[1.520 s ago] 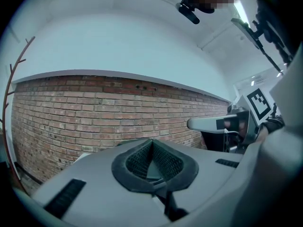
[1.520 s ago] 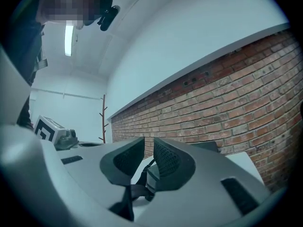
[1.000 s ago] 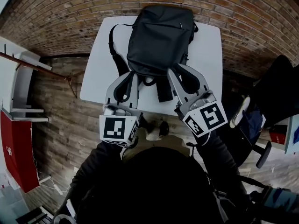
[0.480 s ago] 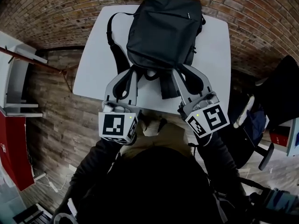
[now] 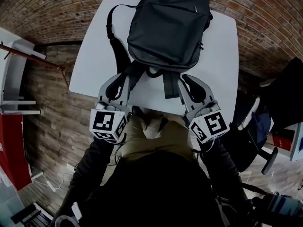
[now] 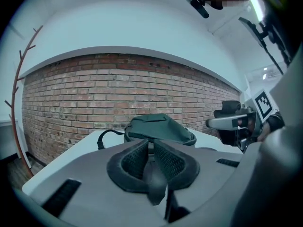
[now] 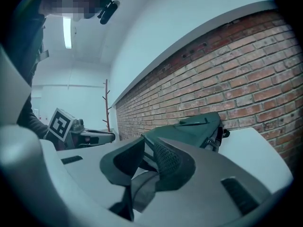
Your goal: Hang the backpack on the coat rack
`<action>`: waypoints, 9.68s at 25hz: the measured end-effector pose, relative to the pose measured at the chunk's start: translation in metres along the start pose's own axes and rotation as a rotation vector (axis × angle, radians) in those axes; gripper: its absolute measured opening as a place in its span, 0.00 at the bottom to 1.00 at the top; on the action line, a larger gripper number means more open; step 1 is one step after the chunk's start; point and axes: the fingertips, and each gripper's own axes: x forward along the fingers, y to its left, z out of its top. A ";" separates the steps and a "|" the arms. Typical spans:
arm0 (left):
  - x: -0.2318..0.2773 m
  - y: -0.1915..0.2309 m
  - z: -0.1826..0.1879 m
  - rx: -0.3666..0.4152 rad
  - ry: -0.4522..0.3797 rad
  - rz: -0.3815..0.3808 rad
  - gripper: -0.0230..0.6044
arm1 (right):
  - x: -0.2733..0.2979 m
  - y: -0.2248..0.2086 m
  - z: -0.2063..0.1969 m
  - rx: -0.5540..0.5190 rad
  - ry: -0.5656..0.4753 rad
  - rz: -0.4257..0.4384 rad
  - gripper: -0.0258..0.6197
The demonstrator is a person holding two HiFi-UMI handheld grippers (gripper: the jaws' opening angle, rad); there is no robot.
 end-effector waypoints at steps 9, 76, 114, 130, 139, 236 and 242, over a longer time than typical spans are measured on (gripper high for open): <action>0.015 0.008 -0.026 -0.088 0.135 -0.141 0.36 | 0.017 0.000 0.005 -0.031 0.000 0.012 0.14; 0.068 -0.009 0.291 -0.118 -0.344 -0.390 0.12 | 0.038 -0.041 0.274 0.021 -0.252 0.151 0.12; -0.003 -0.044 0.355 -0.124 -0.590 -0.396 0.12 | -0.023 0.003 0.334 0.032 -0.497 0.264 0.11; -0.069 -0.038 0.406 -0.056 -0.689 -0.241 0.12 | -0.039 0.055 0.391 -0.017 -0.574 0.468 0.11; -0.143 0.006 0.402 -0.029 -0.706 -0.049 0.12 | -0.008 0.123 0.392 0.038 -0.571 0.663 0.11; -0.410 0.792 0.345 0.050 -0.733 0.351 0.12 | 0.645 0.681 0.361 0.079 -0.532 1.002 0.11; -0.407 0.841 0.353 0.066 -0.748 0.324 0.12 | 0.689 0.698 0.371 0.068 -0.566 0.992 0.11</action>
